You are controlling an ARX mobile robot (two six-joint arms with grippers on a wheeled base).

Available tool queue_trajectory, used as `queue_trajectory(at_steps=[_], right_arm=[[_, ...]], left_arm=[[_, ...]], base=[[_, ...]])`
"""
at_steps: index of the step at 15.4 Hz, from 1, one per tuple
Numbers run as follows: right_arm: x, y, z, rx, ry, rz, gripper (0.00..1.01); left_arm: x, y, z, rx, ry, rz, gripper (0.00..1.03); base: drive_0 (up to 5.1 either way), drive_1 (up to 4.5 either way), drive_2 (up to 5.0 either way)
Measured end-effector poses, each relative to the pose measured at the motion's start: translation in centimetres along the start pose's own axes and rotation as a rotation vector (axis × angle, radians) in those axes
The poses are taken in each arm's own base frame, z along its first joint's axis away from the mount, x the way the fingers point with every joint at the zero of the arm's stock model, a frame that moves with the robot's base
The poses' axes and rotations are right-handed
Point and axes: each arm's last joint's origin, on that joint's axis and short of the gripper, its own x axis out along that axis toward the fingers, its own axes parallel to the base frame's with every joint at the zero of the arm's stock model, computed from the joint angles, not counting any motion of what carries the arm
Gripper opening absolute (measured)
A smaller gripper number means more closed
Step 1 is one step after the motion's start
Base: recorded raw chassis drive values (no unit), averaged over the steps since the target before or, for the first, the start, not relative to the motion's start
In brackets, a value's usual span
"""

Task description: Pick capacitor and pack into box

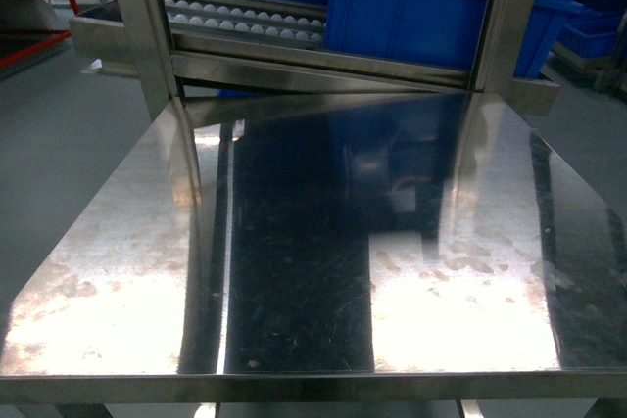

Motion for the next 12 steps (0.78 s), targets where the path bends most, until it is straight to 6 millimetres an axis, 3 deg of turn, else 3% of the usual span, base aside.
queue_trajectory(at_steps=[9,12], right_arm=[[0.0,0.0,0.0,0.0,-0.001,0.0,0.98],[0.0,0.0,0.0,0.0,0.0,-0.001,0.98]], left_arm=[[-1.8,3.7,-3.1,-0.002,-0.002,-0.011,0.43],[-2.2,3.7,-3.5,-0.002,-0.005,-0.016,0.43]], base=[[0.0,0.0,0.0],[0.0,0.0,0.0]])
